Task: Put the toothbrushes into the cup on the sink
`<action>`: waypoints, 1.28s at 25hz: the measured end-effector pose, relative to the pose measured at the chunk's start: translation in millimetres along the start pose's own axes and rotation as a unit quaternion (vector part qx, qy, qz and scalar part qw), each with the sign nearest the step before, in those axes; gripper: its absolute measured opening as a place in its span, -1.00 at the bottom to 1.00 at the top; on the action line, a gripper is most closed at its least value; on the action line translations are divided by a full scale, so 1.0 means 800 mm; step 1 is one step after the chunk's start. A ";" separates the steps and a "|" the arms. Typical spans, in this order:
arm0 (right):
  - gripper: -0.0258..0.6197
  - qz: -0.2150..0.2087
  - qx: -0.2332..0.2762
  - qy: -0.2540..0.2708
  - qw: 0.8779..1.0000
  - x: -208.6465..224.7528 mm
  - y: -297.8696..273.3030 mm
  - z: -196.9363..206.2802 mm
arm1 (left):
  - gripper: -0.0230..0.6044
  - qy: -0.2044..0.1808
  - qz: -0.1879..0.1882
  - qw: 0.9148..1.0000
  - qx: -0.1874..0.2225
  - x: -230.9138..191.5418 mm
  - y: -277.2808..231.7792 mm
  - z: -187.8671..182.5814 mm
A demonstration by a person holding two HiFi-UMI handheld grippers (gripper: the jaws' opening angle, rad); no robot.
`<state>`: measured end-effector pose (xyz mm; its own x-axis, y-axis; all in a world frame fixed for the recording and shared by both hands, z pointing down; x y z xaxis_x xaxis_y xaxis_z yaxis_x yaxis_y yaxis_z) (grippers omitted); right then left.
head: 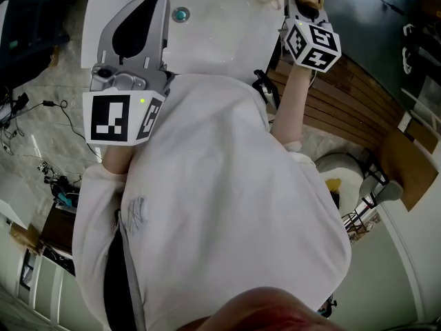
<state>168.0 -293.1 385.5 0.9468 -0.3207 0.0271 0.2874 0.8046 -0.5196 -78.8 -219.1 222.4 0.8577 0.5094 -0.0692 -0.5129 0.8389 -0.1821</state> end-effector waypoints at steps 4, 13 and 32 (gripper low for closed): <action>-0.78 0.002 0.002 -0.003 1.000 0.001 0.001 0.000 | -0.92 0.000 -0.001 1.000 0.000 0.000 0.002 -0.002; -0.78 0.006 0.006 -0.001 1.000 -0.003 0.001 0.002 | -0.92 -0.001 -0.002 1.000 0.002 0.001 0.006 -0.005; -0.34 0.014 -0.019 0.002 1.000 -0.001 0.001 0.015 | -0.92 -0.003 -0.002 1.000 0.004 0.003 0.005 -0.007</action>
<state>168.9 -286.2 395.5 0.9539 -0.2999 0.0077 0.2541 0.7940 -0.5522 -78.6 -215.4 216.0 0.8593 0.5076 -0.0622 -0.5101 0.8422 -0.1748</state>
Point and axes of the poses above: the fingertips, and each gripper's own axes: y backward along the fingers, x to its right, z out of its underside, the point moved 1 cm from there along y, backward along the fingers, and after that the axes turned 5 degrees about -x, right-handed, at the moved point
